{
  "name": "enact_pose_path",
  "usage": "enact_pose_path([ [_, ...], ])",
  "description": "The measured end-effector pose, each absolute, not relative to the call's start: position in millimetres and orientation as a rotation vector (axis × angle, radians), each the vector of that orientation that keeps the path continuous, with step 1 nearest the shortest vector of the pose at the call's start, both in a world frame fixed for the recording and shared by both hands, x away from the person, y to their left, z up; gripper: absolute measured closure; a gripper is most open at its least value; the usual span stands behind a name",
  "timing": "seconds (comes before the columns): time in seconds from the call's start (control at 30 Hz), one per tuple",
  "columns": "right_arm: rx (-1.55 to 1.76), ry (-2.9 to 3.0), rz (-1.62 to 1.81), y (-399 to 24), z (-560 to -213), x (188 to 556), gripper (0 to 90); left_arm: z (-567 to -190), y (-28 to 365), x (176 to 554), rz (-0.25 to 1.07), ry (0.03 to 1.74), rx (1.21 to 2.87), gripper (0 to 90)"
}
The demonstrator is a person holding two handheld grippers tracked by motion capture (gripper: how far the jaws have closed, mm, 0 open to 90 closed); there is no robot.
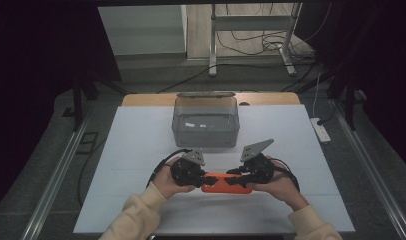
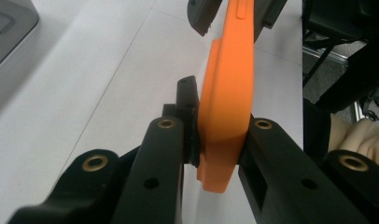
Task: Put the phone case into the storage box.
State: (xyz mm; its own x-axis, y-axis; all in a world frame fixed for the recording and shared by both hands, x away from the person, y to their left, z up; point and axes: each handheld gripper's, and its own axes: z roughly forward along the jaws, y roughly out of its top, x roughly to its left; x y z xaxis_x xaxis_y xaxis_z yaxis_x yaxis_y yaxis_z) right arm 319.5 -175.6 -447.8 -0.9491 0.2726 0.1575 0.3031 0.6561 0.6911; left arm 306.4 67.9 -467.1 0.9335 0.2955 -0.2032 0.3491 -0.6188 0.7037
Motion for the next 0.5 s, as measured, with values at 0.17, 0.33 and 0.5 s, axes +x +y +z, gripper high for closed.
enact_pose_path([
  [0.17,-0.476,-2.828,-1.162,-174.7,-449.3,319.1,72.0,-467.0,67.4,306.3,-0.083,0.453,2.277,81.9],
  [0.33,-0.470,-2.824,-1.146,-174.5,-449.8,318.9,73.4,-466.5,68.5,306.5,-0.088,0.460,2.262,81.6],
  [0.5,-0.464,-2.819,-1.136,-174.2,-450.2,318.7,74.9,-465.4,69.7,306.9,-0.090,0.458,2.256,81.5],
])
